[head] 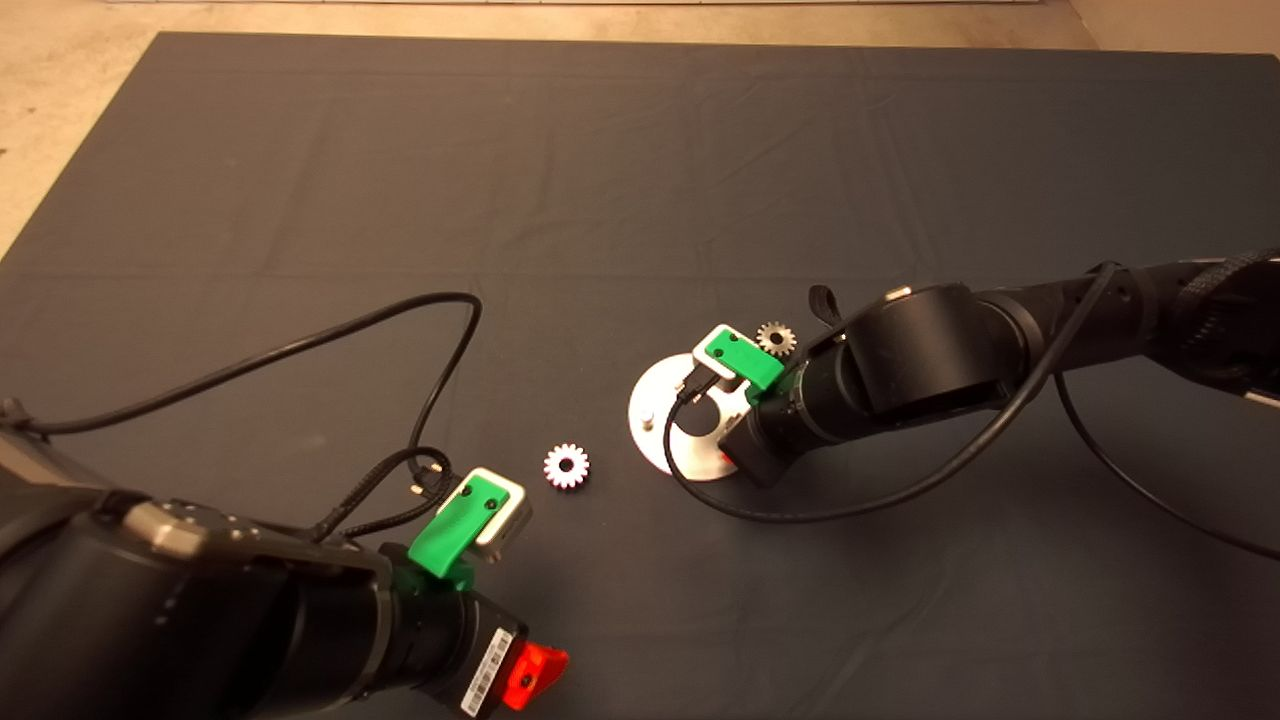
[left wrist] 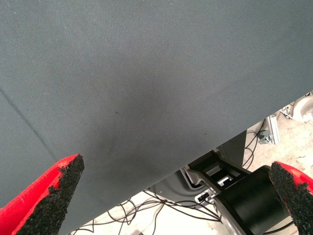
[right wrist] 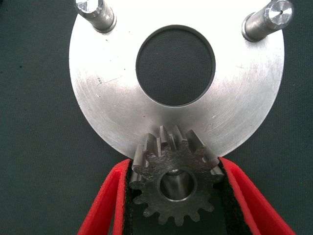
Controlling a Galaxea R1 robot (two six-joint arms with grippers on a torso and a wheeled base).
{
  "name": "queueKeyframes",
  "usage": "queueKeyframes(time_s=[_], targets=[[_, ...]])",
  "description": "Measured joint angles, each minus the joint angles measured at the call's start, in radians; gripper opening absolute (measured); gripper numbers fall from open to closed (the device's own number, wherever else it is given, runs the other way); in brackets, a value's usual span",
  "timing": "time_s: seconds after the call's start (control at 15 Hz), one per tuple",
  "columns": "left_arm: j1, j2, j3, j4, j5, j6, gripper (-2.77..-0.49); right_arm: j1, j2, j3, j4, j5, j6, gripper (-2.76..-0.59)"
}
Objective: Install three planetary gears onto the carrier pins
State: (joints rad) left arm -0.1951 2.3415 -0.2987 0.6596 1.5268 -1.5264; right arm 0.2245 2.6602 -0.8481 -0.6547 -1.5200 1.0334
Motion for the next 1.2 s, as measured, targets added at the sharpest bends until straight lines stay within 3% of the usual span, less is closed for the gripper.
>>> queueKeyframes(time_s=[0.27, 0.73, 0.93, 1.2], targets=[[0.0, 0.0, 0.0, 0.0, 0.0, 0.0, -0.51, -0.001, 0.0, 0.0, -0.009, 0.017, 0.0, -2.39], [0.0, 0.0, 0.0, 0.0, 0.0, -0.002, -0.51, -0.011, 0.0, 0.002, -0.022, 0.011, 0.0, -2.39], [0.0, 0.001, 0.0, 0.0, 0.0, -0.004, -0.51, -0.042, 0.0, 0.002, -0.035, 0.012, 0.0, -2.39], [0.0, 0.002, 0.0, 0.0, 0.0, -0.006, -0.51, -0.042, 0.0, 0.002, -0.036, 0.012, 0.0, -2.39]])
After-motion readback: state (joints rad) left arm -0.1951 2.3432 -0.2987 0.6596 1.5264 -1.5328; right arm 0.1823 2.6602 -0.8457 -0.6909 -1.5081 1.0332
